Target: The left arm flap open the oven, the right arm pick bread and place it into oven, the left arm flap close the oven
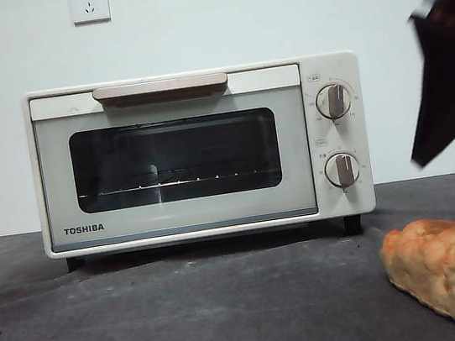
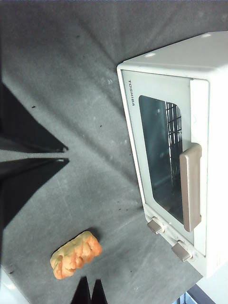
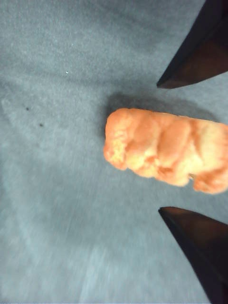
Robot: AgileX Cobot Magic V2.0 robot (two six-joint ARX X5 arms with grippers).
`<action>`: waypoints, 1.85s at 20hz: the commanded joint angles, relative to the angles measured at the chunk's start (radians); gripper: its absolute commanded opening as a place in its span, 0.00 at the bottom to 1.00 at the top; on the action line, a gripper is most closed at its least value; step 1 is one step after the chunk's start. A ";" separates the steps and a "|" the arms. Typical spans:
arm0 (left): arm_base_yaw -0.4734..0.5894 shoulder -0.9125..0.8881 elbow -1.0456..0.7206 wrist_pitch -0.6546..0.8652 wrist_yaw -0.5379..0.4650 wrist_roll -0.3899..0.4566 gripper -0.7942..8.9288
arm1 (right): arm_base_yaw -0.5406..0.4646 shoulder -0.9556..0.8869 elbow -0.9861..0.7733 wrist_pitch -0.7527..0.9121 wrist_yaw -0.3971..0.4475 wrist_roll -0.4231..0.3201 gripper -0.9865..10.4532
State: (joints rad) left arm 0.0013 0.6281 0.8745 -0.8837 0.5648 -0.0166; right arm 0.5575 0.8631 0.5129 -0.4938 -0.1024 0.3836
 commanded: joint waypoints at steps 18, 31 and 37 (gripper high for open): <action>-0.003 0.006 0.017 0.018 0.005 0.008 0.10 | 0.124 0.358 -0.001 0.190 0.129 0.047 0.25; -0.241 0.212 0.017 0.451 -0.101 -0.161 0.10 | 0.124 0.072 0.093 0.157 0.125 0.046 0.23; -0.375 0.443 0.039 0.661 -0.218 -0.157 0.10 | 0.124 -0.025 0.124 0.139 0.102 0.045 0.23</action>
State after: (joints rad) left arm -0.3706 1.0611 0.8864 -0.2386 0.3504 -0.1745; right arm 0.6731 0.8318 0.6170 -0.3599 0.0017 0.4202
